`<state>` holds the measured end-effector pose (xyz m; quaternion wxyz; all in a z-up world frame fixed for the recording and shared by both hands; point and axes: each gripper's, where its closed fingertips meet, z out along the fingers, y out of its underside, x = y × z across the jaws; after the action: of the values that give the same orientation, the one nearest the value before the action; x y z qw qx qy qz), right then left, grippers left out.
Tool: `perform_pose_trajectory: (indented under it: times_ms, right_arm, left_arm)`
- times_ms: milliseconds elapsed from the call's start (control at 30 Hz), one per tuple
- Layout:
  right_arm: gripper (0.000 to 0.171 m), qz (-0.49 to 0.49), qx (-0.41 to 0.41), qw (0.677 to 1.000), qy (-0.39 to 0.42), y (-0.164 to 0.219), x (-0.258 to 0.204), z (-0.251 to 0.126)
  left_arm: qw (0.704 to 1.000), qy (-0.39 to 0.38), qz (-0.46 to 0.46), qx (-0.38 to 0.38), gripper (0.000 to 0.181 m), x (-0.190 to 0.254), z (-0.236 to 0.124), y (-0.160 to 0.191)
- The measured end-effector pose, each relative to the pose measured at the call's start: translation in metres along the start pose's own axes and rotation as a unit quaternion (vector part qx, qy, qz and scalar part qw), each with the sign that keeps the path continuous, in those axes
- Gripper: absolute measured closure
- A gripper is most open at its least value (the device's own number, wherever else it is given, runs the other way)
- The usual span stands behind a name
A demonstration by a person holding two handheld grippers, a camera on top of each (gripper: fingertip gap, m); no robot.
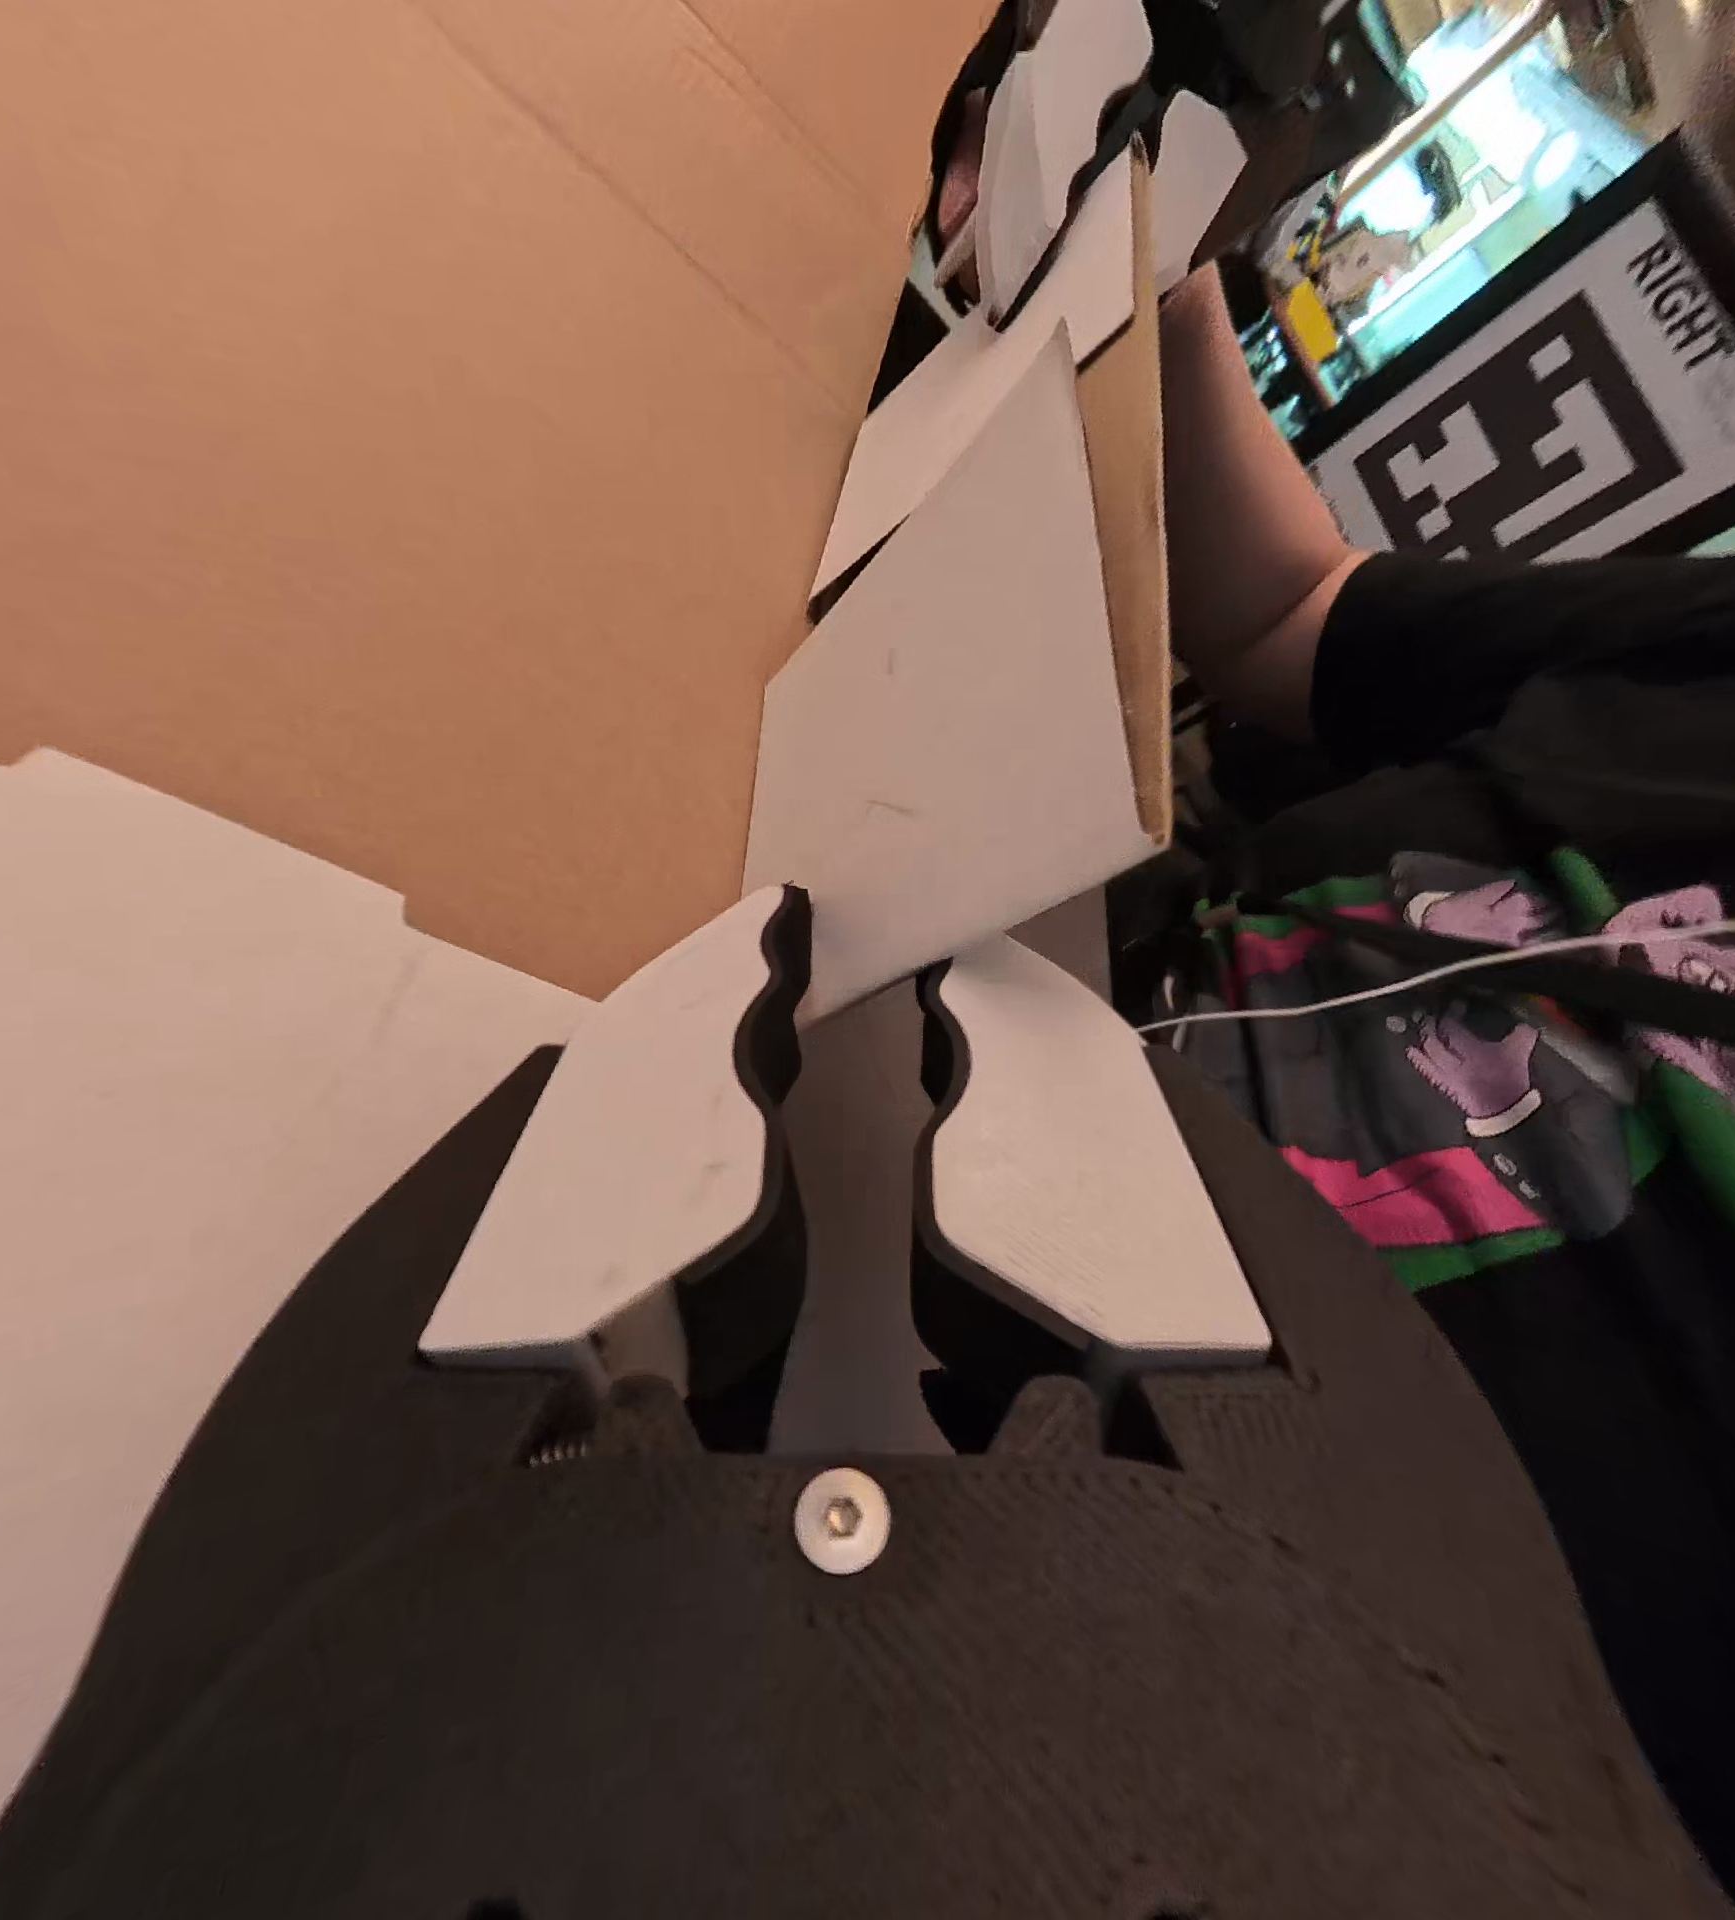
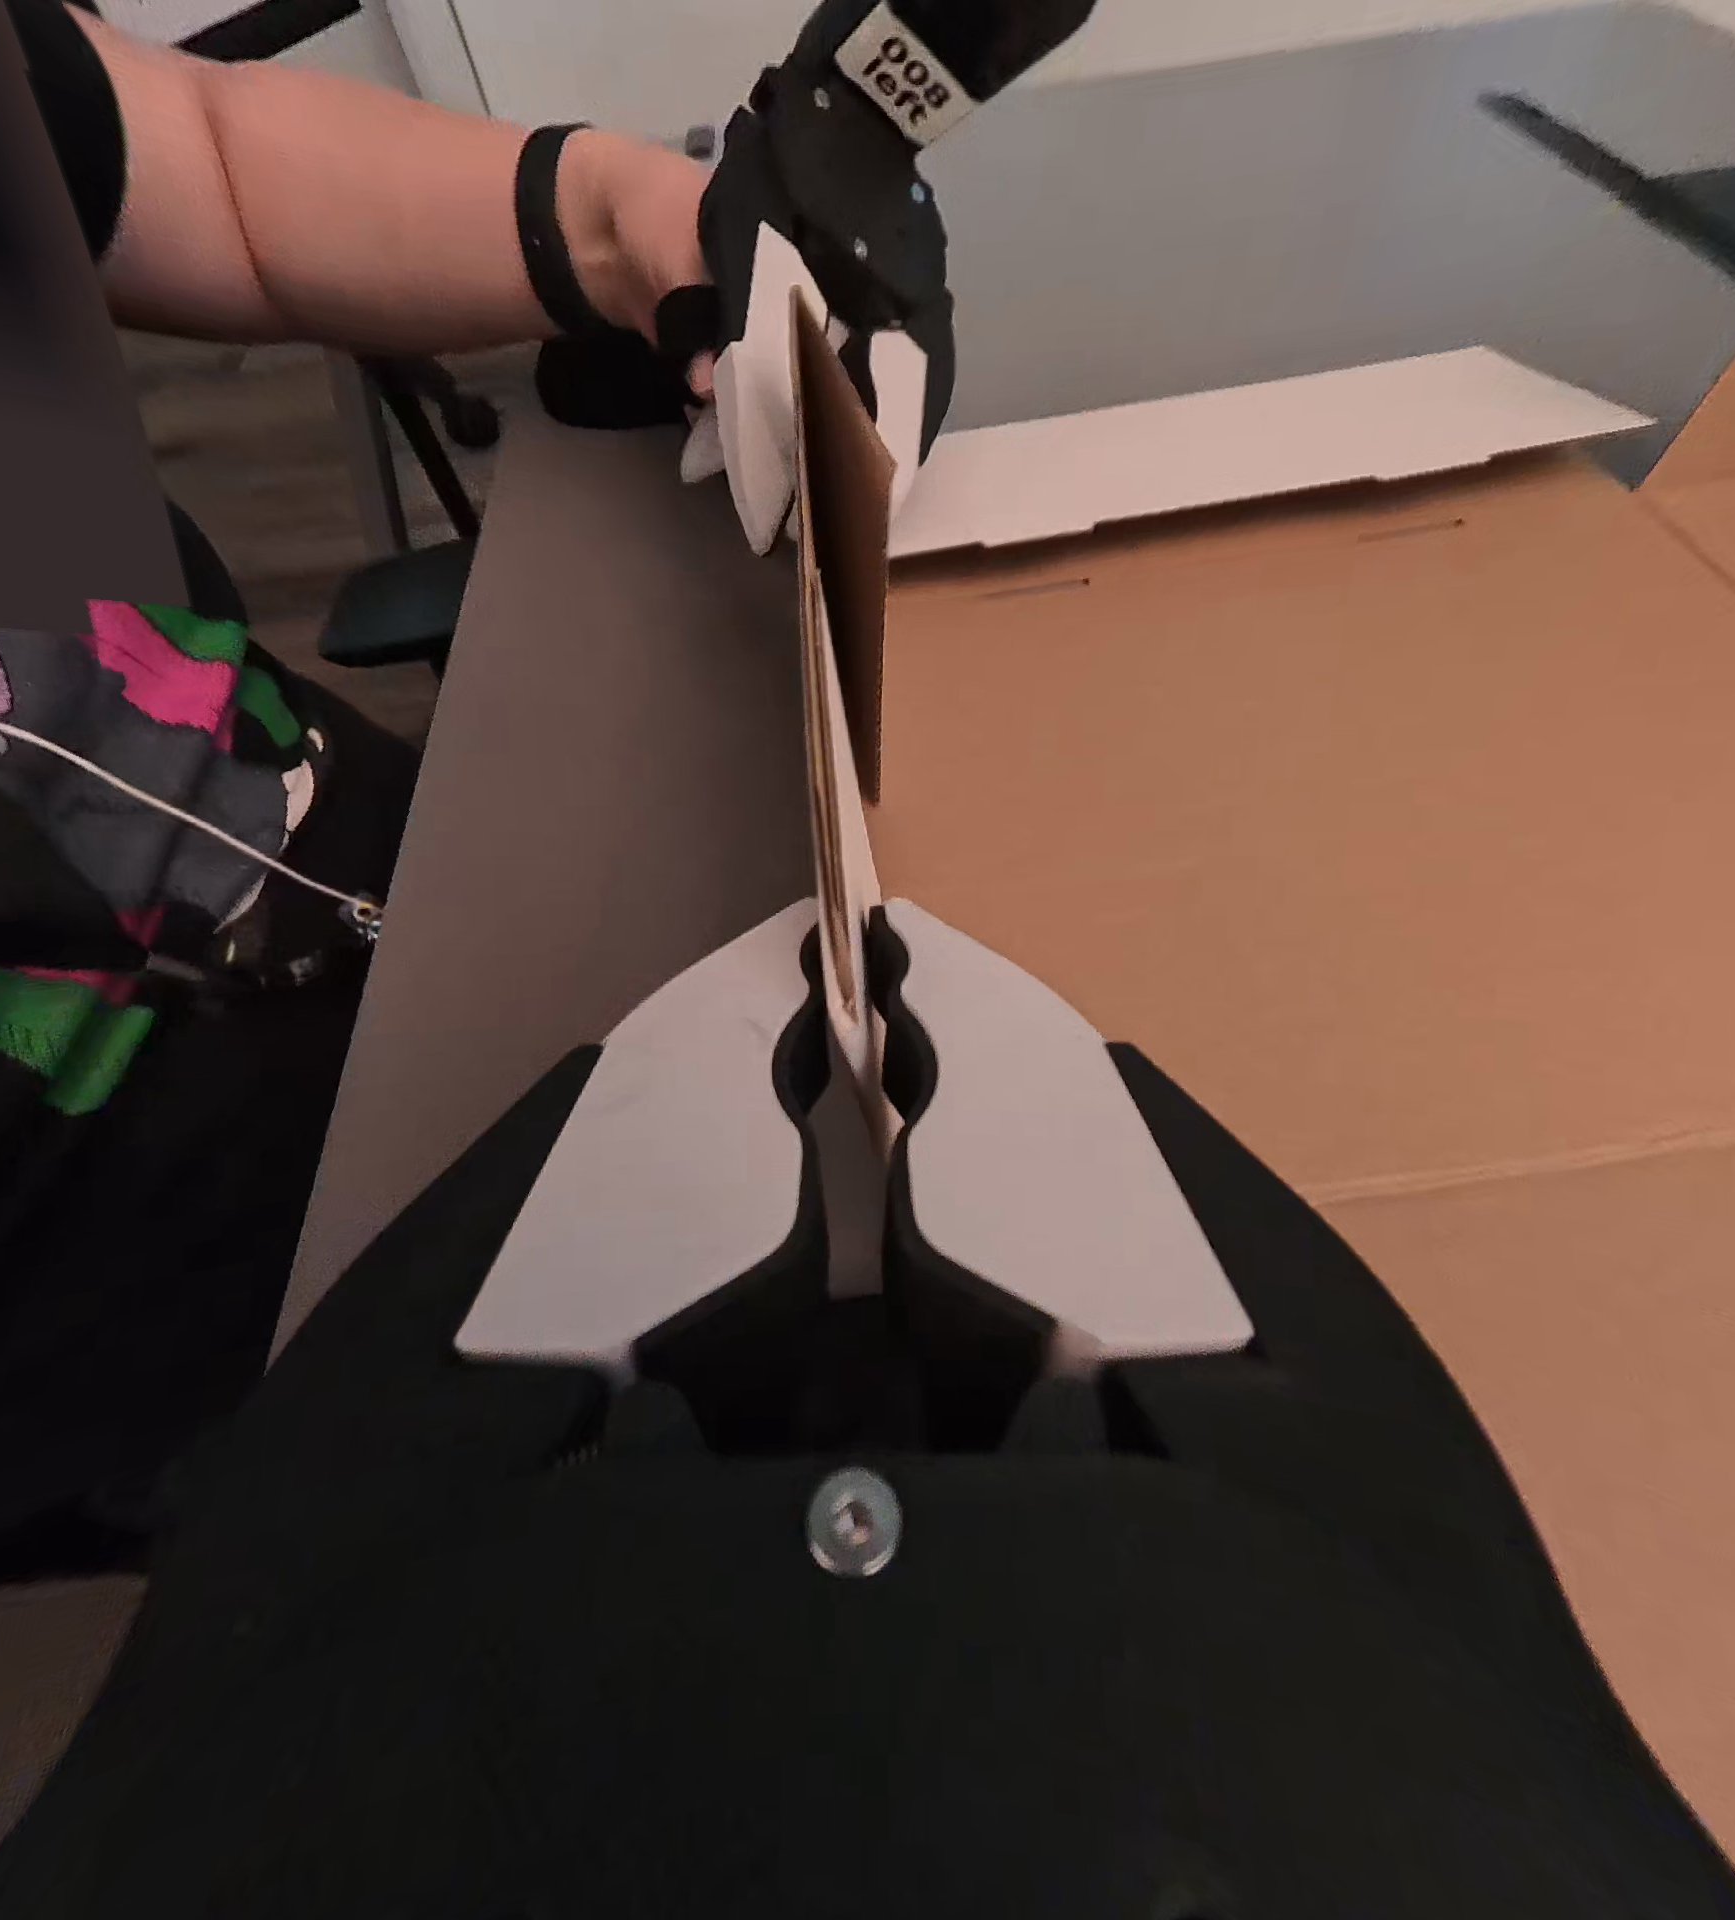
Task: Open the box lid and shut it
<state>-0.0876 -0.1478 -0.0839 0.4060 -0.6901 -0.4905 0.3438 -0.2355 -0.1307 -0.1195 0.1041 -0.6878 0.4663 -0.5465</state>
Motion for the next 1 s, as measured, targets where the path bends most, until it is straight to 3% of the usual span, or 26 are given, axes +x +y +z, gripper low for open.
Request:
perform_pose_trajectory:
  times_ms: [100,300,467,633,833,1000]
  right_arm:
    - [0.165,0.009,0.025,1.0,0.006,-0.003,-0.001,0.0]
    - [0.166,-0.105,0.045,0.992,0.044,-0.004,-0.008,0.005]
    - [0.165,-0.036,0.047,0.998,0.003,-0.003,-0.008,0.007]
    - [0.163,-0.066,0.046,0.997,-0.023,-0.002,-0.01,0.007]
    - [0.163,0.112,0.047,0.989,-0.089,-0.005,0.004,0.009]
    - [0.164,0.066,0.05,0.992,-0.1,-0.004,-0.001,0.008]
  left_arm:
    - [1.0,0.002,0.021,0.006,0.162,0.001,-0.001,-0.001]
    - [0.999,-0.006,0.054,-0.002,0.159,0.001,-0.005,0.003]
    - [0.999,-0.008,0.04,0.003,0.159,-0.001,-0.007,0.002]
    - [0.993,-0.026,0.115,-0.024,0.161,0.0,-0.006,0.007]
    - [0.989,0.005,0.138,-0.058,0.167,0.003,-0.006,0.012]
    - [0.976,0.037,0.183,-0.115,0.161,0.013,-0.003,0.022]
